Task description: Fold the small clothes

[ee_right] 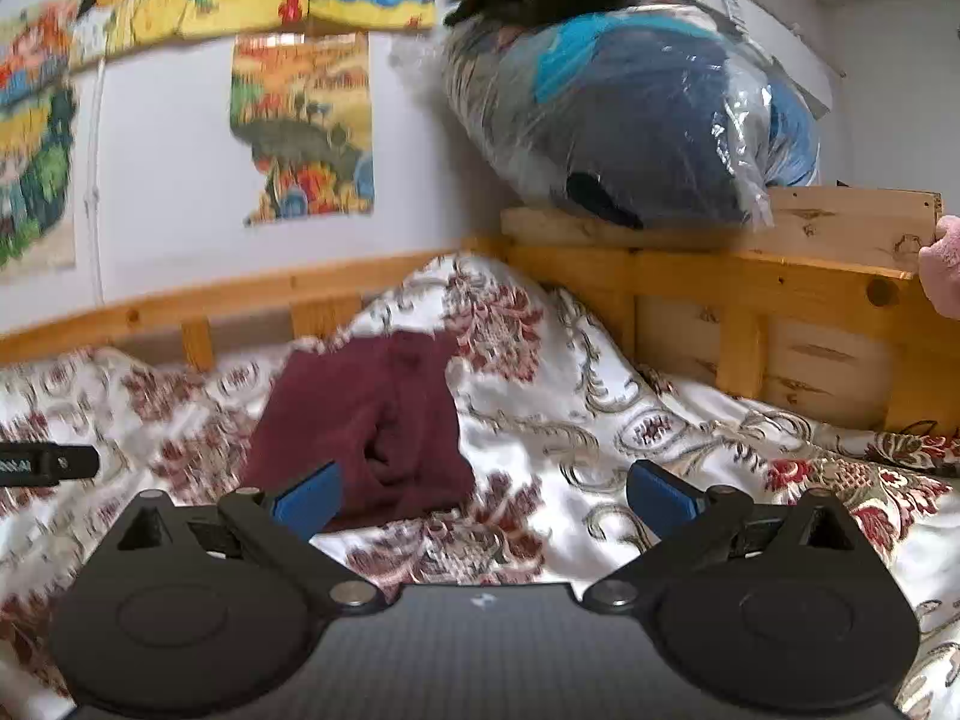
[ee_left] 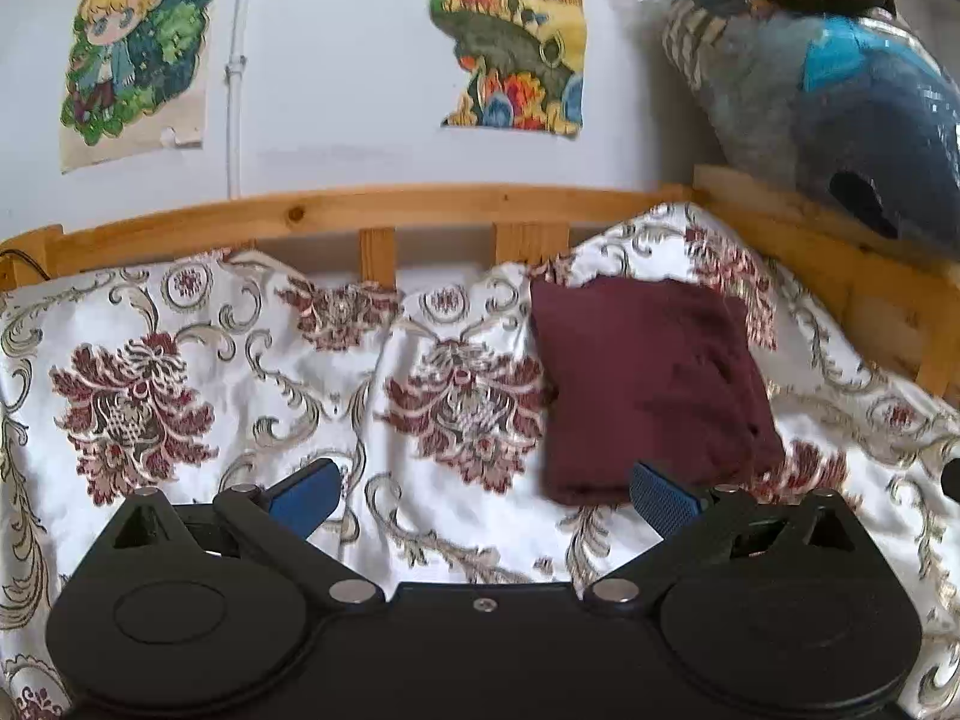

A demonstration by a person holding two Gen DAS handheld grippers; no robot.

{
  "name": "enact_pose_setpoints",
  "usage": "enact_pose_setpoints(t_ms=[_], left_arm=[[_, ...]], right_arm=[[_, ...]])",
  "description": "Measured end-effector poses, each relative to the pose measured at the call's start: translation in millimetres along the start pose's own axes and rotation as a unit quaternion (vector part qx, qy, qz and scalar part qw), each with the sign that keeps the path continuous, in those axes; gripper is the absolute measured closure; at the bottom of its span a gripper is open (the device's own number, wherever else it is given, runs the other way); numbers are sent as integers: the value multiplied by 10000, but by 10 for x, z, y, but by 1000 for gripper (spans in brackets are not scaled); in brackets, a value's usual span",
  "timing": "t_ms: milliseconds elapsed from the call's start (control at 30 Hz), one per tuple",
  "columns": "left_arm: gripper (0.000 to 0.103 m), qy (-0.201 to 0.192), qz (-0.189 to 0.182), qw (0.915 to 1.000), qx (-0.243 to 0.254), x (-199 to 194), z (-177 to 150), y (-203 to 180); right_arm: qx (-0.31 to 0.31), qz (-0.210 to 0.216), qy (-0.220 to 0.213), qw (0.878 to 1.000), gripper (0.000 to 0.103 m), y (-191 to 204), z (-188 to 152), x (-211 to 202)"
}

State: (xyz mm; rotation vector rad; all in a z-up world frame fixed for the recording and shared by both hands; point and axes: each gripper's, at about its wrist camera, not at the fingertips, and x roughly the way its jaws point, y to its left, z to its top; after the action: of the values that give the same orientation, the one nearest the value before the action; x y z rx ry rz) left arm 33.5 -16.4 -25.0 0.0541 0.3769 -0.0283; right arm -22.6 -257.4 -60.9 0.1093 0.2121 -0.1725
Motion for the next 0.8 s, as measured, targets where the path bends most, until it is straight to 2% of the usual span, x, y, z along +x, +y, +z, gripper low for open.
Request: enact_pose_setpoints(t_ms=[267,800], left_arm=[[1,223,-150,9996,87,121,-119,-18],[1,192,-134,9996,163,100,-134,-50]], right_arm=[[-57,20,86,9999,0,41,-38,92],[9,-3,46,10000,0,14,-43,94]])
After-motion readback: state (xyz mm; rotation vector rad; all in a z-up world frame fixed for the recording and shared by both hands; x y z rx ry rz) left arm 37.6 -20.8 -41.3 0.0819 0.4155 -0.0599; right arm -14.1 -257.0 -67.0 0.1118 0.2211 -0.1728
